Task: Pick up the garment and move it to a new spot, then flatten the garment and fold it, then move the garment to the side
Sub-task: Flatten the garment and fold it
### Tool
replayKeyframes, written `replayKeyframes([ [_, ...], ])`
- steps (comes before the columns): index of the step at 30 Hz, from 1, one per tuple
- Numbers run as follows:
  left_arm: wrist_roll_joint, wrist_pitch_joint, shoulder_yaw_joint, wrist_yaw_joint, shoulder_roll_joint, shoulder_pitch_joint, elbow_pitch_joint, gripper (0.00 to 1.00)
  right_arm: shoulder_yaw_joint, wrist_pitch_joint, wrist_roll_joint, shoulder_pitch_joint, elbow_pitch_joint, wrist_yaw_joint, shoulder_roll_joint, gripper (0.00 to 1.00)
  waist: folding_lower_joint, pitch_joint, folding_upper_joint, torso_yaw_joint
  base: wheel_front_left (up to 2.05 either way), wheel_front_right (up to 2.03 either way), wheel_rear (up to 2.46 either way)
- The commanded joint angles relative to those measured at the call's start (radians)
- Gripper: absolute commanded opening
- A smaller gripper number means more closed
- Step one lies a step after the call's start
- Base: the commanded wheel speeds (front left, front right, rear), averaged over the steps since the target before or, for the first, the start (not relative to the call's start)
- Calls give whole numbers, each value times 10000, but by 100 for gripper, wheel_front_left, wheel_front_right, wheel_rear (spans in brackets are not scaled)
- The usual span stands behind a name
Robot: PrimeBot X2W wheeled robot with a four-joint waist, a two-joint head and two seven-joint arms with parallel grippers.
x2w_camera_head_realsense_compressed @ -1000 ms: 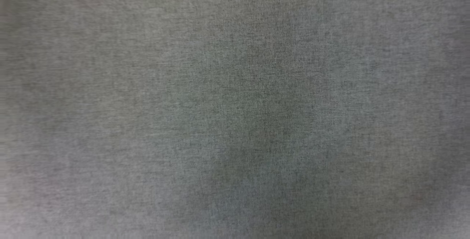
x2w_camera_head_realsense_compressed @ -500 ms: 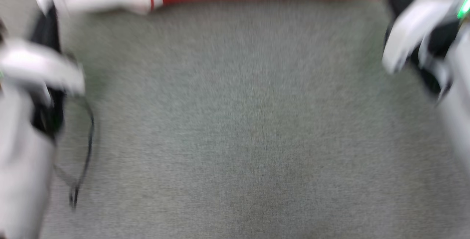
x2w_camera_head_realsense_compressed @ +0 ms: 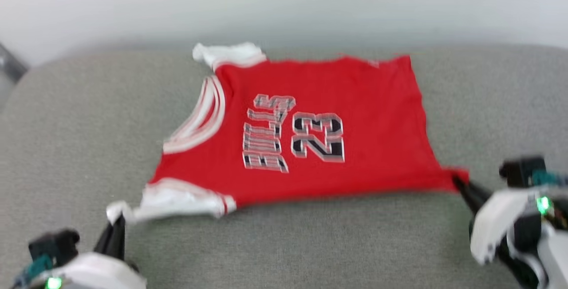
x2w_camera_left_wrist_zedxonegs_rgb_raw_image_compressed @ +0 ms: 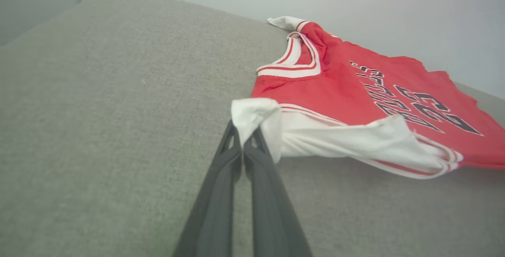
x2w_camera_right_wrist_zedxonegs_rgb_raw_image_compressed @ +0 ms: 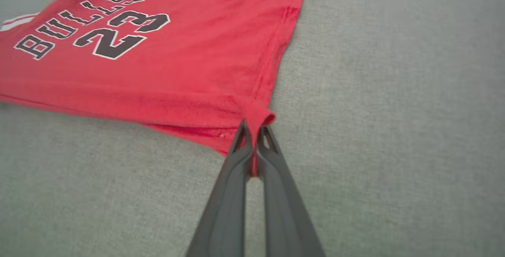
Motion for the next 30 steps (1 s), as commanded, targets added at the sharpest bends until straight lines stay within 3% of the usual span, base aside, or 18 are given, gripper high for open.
replayKeyframes([
  [1,-74,216,96,352,165,633,-447,0,-317,240,-137,772,-397,-23,8,0,5,-526,0,166,0,0,0],
  [8,-440,1286,183,1461,496,2825,-2714,0,-1880,1470,-680,3915,-2844,-23,770,0,5,-1029,0,271,0,0,0],
  [14,-579,1890,335,1932,879,3473,-4087,0,-2842,2640,-1084,5286,-4530,-22,1507,0,5,-1072,0,231,0,0,0],
  [20,-467,2030,68,1520,822,2177,-3917,0,-3081,3195,-1354,4515,-4669,-20,1885,0,5,-535,0,153,0,0,0],
  [30,-467,2026,-533,-7,379,-991,-1107,0,-2143,3281,-1304,1719,-2686,-19,1538,0,5,913,0,39,0,0,0],
])
